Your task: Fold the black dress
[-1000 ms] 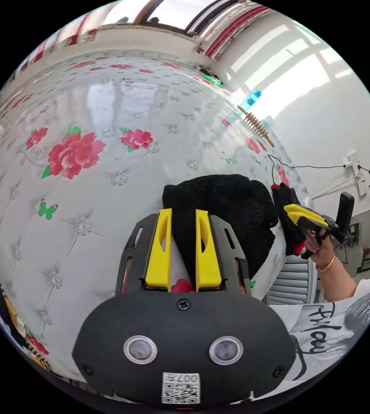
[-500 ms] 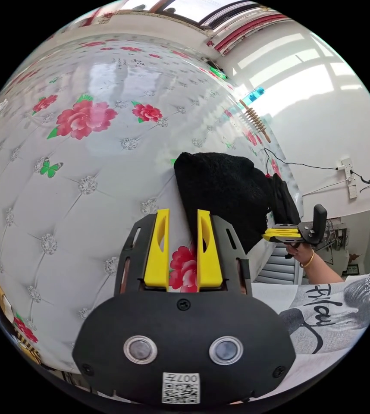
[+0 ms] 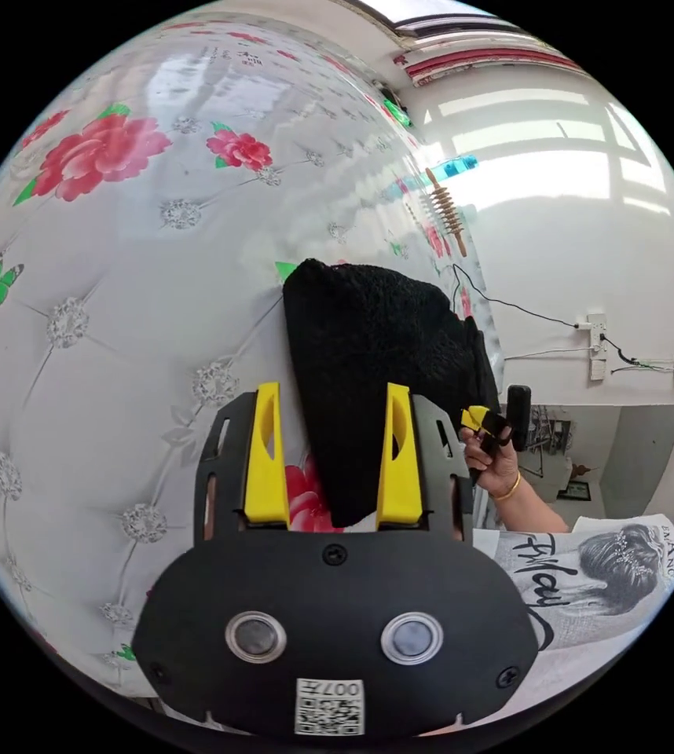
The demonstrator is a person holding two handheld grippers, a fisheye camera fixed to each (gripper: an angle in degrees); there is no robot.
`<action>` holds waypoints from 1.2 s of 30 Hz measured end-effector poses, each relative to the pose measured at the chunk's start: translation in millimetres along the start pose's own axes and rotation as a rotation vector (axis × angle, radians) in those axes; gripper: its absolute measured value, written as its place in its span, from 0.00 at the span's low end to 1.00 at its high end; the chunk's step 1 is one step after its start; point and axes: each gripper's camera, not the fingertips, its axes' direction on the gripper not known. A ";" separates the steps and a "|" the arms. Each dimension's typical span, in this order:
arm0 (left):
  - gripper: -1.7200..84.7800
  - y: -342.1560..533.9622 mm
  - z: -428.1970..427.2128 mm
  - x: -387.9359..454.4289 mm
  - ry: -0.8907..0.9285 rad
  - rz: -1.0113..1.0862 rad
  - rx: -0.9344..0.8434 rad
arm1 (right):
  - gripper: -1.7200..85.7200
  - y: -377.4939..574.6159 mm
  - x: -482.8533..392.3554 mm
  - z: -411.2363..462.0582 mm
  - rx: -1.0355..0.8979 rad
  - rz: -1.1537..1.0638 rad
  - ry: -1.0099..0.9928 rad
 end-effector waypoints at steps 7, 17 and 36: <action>0.10 -12.4 -0.5 27.5 -0.041 0.082 -0.010 | 0.10 -9.3 -8.3 21.1 -0.152 0.003 -0.087; 0.09 -28.5 14.0 195.6 0.157 0.412 0.046 | 0.06 -14.6 -78.3 -182.8 0.095 -0.164 0.004; 0.12 121.0 78.4 141.9 -0.579 0.292 -0.200 | 0.15 -18.9 -251.9 -106.9 0.109 -0.301 0.482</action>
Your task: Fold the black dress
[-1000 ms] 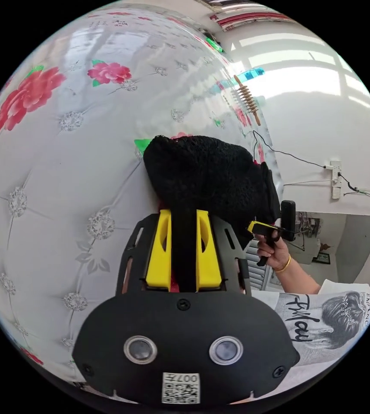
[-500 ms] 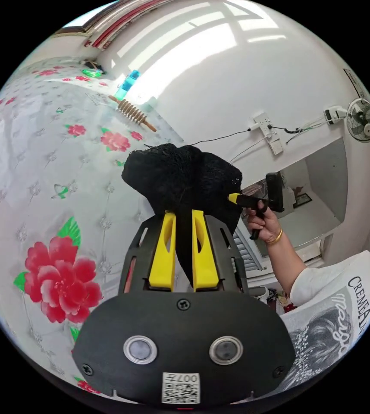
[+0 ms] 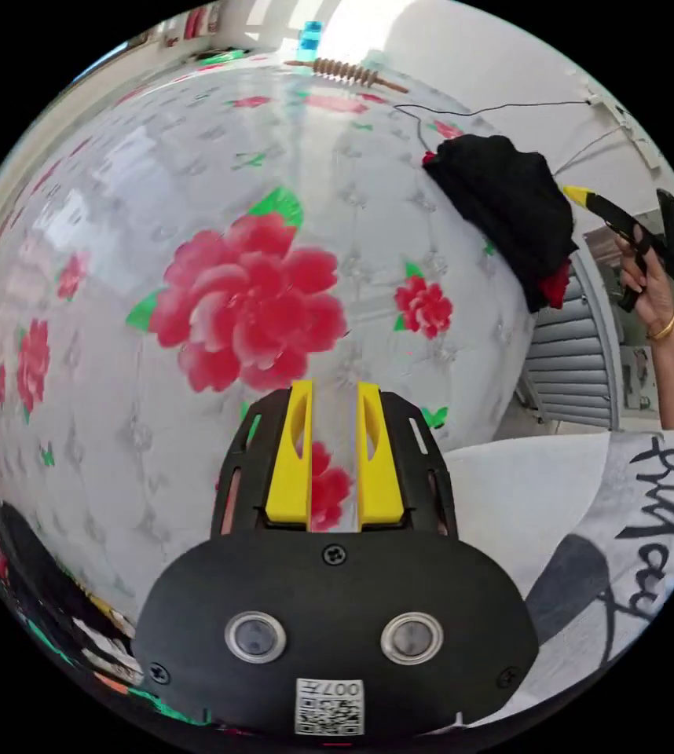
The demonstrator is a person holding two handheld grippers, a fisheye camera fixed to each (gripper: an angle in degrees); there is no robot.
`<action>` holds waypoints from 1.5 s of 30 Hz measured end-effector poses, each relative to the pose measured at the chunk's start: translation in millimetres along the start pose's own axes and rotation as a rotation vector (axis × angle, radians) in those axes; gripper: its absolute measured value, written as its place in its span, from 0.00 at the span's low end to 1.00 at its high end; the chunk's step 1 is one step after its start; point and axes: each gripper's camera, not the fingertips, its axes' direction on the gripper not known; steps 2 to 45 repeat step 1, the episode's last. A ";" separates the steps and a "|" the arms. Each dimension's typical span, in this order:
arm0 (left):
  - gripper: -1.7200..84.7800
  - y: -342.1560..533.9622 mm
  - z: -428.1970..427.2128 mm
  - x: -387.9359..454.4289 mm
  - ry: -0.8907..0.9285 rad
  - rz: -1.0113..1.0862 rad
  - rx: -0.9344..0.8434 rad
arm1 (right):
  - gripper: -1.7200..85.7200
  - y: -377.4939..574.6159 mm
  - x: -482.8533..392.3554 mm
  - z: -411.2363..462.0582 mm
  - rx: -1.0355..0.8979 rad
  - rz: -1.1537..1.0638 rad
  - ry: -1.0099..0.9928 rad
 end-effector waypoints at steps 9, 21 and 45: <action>0.12 32.5 -6.3 -24.0 -0.030 -0.129 0.011 | 0.15 -13.4 -43.0 32.2 -0.095 -0.084 -0.060; 0.12 32.5 -6.3 -24.0 -0.030 -0.129 0.011 | 0.15 -13.4 -43.0 32.2 -0.095 -0.084 -0.060; 0.12 32.5 -6.3 -24.0 -0.030 -0.129 0.011 | 0.15 -13.4 -43.0 32.2 -0.095 -0.084 -0.060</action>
